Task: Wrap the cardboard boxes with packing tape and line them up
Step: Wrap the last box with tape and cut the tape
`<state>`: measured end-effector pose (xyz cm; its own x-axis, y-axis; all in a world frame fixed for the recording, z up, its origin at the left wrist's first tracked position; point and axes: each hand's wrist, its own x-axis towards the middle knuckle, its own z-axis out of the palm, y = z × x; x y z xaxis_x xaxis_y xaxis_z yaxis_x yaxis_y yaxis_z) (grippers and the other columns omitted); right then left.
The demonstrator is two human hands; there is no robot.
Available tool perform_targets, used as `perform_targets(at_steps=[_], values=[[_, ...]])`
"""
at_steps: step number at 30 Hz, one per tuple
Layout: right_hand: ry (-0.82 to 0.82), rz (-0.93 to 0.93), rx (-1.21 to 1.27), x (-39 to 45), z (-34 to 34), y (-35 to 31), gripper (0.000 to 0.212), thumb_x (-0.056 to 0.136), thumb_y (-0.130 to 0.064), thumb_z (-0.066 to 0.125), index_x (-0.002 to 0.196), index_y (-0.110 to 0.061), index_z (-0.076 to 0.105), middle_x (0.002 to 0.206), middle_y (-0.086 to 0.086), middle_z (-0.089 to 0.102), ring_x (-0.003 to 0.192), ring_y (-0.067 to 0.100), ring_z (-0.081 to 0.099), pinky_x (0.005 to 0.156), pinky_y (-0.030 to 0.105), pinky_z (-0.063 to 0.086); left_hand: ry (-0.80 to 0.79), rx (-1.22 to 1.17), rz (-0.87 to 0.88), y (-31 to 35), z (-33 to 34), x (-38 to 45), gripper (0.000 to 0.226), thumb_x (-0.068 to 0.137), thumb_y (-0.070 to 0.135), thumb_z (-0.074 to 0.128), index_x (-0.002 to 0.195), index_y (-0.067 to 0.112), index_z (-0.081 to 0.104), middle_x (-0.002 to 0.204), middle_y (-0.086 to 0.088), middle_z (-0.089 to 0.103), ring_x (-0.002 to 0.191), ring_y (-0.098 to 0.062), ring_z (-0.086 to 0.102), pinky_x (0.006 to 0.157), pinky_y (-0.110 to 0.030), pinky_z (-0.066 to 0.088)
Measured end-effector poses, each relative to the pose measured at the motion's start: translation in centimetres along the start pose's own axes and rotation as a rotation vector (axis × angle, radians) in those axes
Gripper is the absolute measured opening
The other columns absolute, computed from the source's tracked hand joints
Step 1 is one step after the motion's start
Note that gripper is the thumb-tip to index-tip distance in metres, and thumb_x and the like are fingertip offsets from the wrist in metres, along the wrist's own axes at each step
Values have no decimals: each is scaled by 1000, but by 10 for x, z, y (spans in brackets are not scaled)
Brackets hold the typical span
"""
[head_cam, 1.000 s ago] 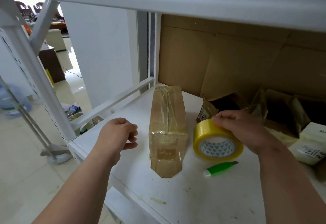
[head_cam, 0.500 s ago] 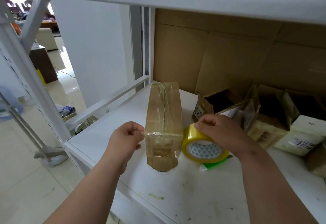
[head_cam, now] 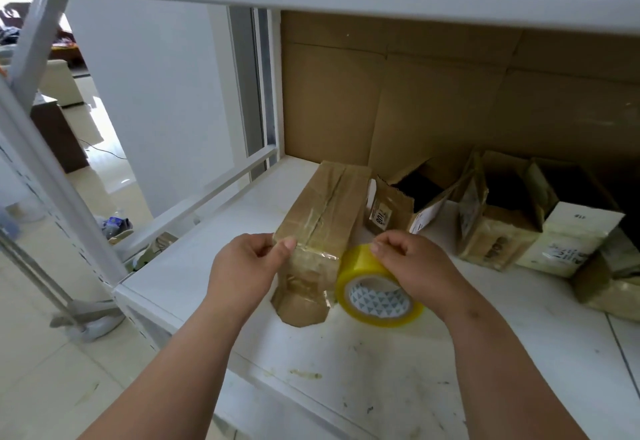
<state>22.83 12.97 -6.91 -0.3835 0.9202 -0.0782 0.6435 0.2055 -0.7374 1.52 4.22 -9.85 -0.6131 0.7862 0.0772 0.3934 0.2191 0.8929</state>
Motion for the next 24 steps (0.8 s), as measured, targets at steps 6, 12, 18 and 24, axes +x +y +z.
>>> perform_targets(at_steps=[6, 12, 18, 24], values=[[48, -71, -393, -11, 11, -19, 24, 102, -29, 34, 115, -34, 54, 115, -10, 61, 107, 17, 59, 101, 40, 40, 21, 65, 156, -5, -2, -2, 40, 88, 48, 67, 126, 37, 62, 86, 15, 66, 87, 1, 61, 76, -14, 41], [145, -52, -680, -14, 36, -36, 65, 84, -80, 28, 114, -32, 59, 120, -6, 59, 123, 20, 50, 118, 52, 16, 15, 217, 300, -18, -3, 3, 37, 99, 37, 54, 134, 28, 62, 82, 12, 59, 86, -12, 56, 71, -19, 37], [165, -113, -718, -11, 44, -42, 54, 91, -72, 34, 112, -29, 60, 117, -6, 61, 120, 17, 52, 120, 48, 12, 26, 289, 320, -21, -6, 8, 35, 98, 35, 56, 133, 29, 62, 75, 11, 55, 78, -15, 51, 70, -26, 35], [213, -88, -821, -12, 50, -50, 54, 95, -67, 34, 111, -25, 64, 117, -2, 63, 120, 20, 54, 121, 49, 7, 158, 262, 325, -21, 4, 2, 32, 96, 31, 62, 126, 22, 68, 87, -5, 72, 79, -24, 62, 71, -28, 41]])
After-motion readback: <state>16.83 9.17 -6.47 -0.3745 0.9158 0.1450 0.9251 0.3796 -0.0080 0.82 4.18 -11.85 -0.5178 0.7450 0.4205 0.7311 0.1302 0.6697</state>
